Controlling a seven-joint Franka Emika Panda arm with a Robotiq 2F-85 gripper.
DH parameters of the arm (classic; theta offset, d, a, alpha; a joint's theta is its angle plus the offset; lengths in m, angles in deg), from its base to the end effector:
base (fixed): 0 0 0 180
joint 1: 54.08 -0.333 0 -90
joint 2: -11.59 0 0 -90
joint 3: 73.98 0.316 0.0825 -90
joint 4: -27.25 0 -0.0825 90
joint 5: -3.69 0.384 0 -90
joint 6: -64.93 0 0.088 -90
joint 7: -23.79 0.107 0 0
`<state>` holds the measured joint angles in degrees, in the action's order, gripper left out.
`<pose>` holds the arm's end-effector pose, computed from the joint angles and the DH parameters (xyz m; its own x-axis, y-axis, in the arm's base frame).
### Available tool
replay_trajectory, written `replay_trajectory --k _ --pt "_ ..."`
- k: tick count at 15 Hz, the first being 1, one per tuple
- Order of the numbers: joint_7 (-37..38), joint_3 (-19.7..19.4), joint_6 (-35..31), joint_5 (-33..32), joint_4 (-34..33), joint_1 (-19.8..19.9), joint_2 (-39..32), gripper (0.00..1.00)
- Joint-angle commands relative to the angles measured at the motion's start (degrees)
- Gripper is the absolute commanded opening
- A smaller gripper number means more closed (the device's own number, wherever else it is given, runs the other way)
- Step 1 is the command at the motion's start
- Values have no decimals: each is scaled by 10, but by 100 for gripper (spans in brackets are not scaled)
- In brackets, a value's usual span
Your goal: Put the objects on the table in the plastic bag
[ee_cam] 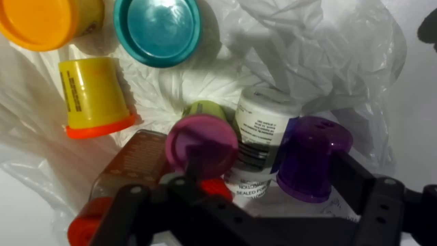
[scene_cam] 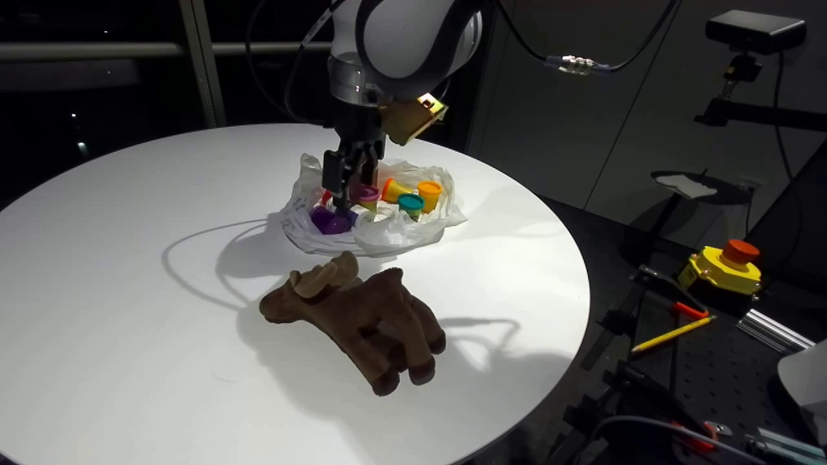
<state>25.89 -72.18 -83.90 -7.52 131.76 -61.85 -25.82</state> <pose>0.6497 0.1120 0.1869 0.9517 0.2839 0.1173 0.2735 -0.9570 0.0970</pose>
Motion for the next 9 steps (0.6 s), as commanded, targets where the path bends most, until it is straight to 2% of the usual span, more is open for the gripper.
replay_trajectory --k 1,3,5,7,9 --pt "8 -10 -3 0 -7 -14 24 100" --pt "29 -17 38 -1 -15 -28 37 100" --pt "98 -47 67 -24 -19 -65 52 100" --pt "146 -46 130 -21 -25 -85 67 100" --pt "150 -22 189 -12 -24 -94 79 100"
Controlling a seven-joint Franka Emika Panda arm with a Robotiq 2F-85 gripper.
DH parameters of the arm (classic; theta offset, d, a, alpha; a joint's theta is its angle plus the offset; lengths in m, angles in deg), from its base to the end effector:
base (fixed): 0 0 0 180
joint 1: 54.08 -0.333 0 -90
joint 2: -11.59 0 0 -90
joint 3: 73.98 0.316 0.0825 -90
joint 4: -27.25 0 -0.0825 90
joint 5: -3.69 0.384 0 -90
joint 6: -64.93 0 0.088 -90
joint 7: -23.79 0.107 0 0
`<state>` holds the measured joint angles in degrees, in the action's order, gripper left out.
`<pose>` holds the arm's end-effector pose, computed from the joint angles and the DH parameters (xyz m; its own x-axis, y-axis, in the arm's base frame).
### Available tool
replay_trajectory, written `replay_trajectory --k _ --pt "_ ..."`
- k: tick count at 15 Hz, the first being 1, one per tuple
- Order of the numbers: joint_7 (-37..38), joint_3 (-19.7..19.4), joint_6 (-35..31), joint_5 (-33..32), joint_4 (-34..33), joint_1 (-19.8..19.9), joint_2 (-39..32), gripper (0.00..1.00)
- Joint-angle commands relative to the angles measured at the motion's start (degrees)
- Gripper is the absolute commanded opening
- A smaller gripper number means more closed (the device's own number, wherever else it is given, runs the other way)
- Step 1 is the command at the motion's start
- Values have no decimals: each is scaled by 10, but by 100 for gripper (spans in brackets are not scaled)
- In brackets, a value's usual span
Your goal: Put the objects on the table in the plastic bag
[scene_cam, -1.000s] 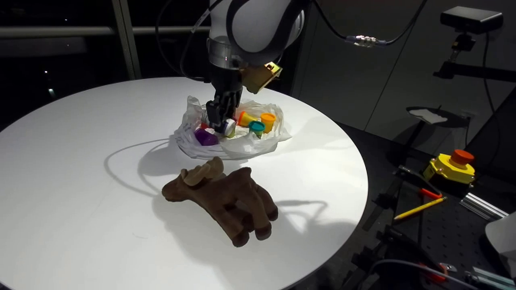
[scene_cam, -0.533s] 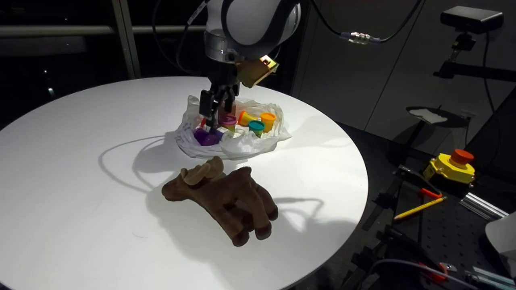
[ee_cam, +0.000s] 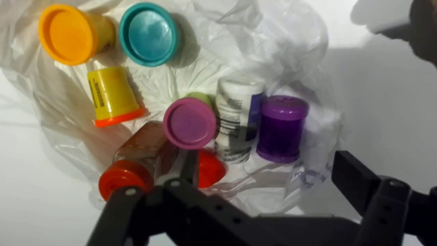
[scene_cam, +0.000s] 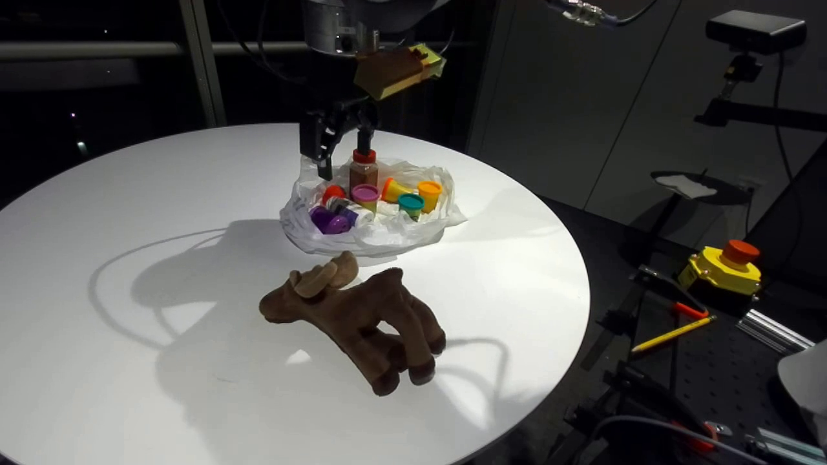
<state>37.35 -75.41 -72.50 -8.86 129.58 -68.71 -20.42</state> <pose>0.6461 0.1512 0.2460 0.9840 0.1604 0.0777 0.1471 -0.9770 0.1544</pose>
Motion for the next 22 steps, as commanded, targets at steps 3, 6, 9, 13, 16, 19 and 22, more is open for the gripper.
replay_trajectory --k 3,6,9,13,16,19,22 --pt "3 59 122 33 7 -27 28 100" --pt "-34 102 156 74 19 -21 26 100" --pt "-66 123 177 98 34 -19 25 100" --pt "-118 132 203 116 58 -9 27 100" --pt "-172 143 219 140 71 4 24 100" --pt "-217 149 186 149 94 13 22 100" --pt "-233 143 99 127 126 9 28 100"
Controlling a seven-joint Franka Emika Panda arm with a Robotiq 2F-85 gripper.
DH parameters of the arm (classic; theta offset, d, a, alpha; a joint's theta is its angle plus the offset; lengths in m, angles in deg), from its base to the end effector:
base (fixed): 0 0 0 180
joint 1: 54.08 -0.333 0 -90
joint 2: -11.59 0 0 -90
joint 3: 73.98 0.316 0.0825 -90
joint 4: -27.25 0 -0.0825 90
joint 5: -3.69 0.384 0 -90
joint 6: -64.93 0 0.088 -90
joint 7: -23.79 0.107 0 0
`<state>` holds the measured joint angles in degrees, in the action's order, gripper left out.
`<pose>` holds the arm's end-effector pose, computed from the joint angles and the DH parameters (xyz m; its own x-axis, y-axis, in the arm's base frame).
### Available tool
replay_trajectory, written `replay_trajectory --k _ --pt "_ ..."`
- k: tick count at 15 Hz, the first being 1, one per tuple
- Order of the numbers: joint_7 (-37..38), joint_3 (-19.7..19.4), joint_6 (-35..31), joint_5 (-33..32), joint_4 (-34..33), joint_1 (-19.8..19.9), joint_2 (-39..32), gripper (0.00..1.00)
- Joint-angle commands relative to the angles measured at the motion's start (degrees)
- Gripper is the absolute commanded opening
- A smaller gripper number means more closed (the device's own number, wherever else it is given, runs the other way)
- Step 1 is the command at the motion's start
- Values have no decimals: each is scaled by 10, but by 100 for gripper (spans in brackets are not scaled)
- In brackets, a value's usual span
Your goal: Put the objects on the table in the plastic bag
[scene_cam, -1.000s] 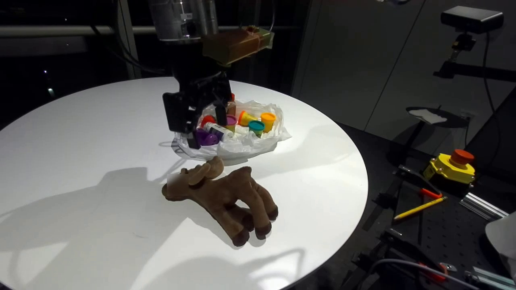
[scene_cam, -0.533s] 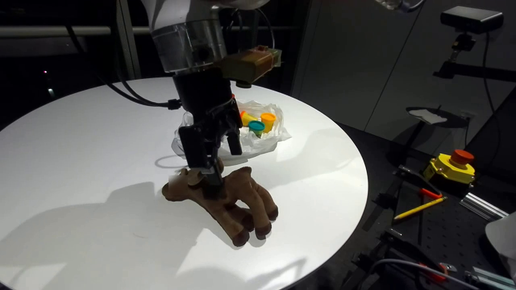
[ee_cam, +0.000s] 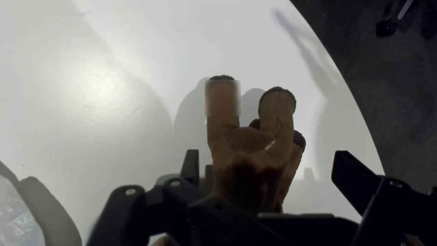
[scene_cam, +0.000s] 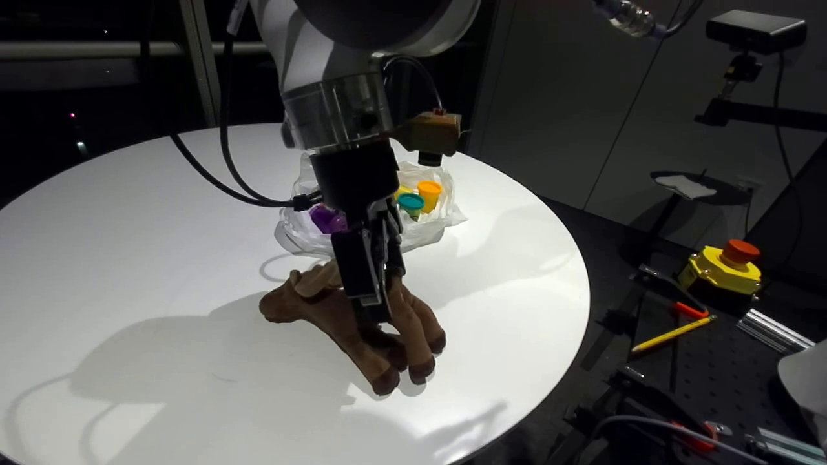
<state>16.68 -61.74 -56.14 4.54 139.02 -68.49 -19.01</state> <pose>0.5153 0.2587 0.1843 0.7778 0.5315 -0.3355 0.5091 -0.8457 -0.1598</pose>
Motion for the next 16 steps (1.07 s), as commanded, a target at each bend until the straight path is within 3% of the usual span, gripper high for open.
replay_trajectory --k 1,3,4,5,9,12,16 --pt "-28 5 -89 -13 39 5 13 100" --pt "-29 0 -137 -31 53 2 10 100" --pt "-28 -1 -157 -40 59 1 8 91" --pt "-24 -4 -180 -54 67 -3 8 75" --pt "-1 -15 -207 -88 81 -9 16 41" --pt "17 -16 -181 -79 79 -4 42 15" --pt "33 -28 -154 -79 69 5 88 10"
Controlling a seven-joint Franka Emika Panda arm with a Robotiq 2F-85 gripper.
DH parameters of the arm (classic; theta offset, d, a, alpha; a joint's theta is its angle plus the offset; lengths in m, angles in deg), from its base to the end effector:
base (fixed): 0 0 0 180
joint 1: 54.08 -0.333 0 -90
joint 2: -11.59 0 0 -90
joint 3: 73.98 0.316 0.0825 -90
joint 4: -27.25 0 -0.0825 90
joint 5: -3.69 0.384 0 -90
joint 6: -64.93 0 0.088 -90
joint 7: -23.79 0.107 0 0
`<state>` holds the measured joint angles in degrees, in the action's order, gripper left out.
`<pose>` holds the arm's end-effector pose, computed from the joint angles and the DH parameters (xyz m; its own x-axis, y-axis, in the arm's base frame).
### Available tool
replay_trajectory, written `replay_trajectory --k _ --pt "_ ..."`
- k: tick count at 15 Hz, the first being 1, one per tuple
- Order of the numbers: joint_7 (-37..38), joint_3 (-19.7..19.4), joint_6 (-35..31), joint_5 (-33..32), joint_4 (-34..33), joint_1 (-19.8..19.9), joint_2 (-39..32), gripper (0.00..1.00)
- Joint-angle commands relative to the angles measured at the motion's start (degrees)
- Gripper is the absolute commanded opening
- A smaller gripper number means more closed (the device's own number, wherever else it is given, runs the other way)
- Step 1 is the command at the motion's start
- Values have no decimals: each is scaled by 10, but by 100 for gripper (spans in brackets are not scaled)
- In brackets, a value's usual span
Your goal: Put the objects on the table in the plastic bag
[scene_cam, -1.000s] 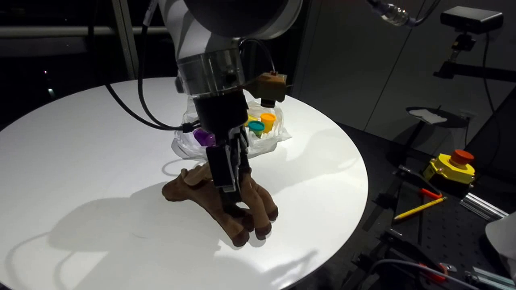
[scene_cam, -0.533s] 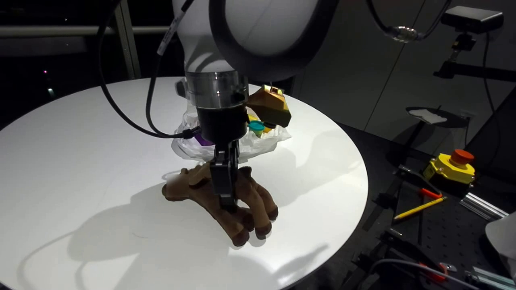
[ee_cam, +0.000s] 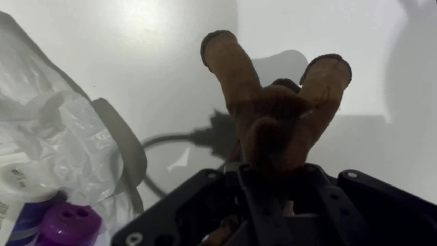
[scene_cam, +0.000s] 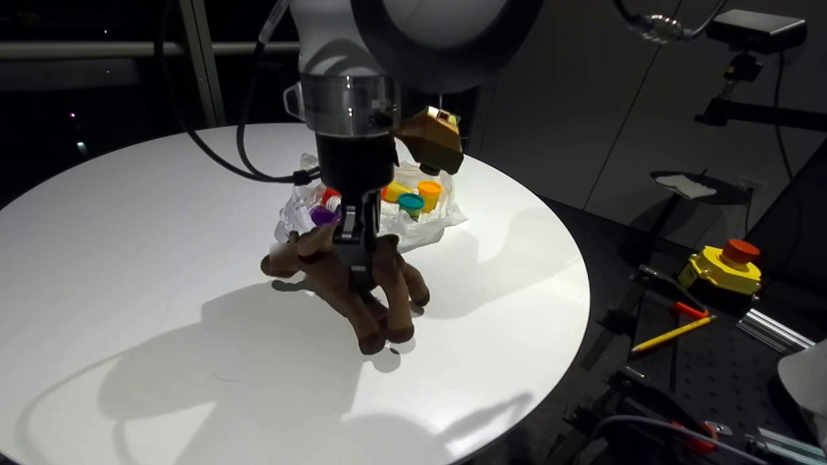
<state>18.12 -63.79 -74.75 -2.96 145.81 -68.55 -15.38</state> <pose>0.5270 0.2417 0.1961 0.8180 0.5683 -0.0893 0.5688 -0.8222 -0.0227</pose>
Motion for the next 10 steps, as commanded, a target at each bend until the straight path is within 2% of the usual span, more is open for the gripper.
replay_trajectory --k 1,4,6,10 --pt "26 -19 35 -16 0 6 64 12" --pt "33 -51 40 -47 -8 21 82 12" --pt "5 -61 31 -56 -14 40 79 13" --pt "-59 -58 -5 -46 -29 81 59 11"
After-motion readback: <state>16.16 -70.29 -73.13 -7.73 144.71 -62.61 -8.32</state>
